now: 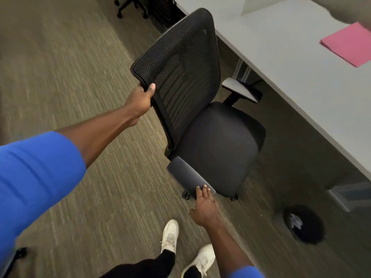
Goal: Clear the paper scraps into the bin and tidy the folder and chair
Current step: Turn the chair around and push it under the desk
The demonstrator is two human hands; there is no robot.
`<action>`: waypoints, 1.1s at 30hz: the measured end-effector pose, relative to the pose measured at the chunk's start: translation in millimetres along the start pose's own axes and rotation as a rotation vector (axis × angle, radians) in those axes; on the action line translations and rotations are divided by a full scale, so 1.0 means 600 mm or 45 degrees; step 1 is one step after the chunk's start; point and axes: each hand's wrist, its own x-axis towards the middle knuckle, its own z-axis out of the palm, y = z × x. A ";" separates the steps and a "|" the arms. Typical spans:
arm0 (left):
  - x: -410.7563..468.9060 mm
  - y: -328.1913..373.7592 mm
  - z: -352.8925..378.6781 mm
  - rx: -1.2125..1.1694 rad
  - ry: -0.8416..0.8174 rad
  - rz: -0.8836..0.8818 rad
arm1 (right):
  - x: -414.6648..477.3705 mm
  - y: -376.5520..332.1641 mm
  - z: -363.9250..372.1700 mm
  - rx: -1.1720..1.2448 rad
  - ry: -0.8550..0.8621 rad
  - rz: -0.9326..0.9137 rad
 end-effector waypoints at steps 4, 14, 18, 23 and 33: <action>-0.021 -0.015 0.000 -0.105 -0.047 0.029 | 0.000 0.008 -0.001 -0.055 -0.018 0.081; -0.154 -0.059 0.022 -0.051 -0.091 -0.009 | -0.012 0.079 -0.002 -0.147 0.007 0.223; -0.223 -0.069 0.038 -0.006 -0.149 0.004 | -0.023 0.102 -0.021 -0.068 0.062 0.278; -0.281 -0.087 0.008 0.282 -0.339 0.087 | -0.049 0.067 -0.054 0.142 0.186 0.174; -0.211 -0.069 -0.119 0.473 -0.184 0.055 | -0.168 -0.113 -0.137 0.465 0.818 -0.273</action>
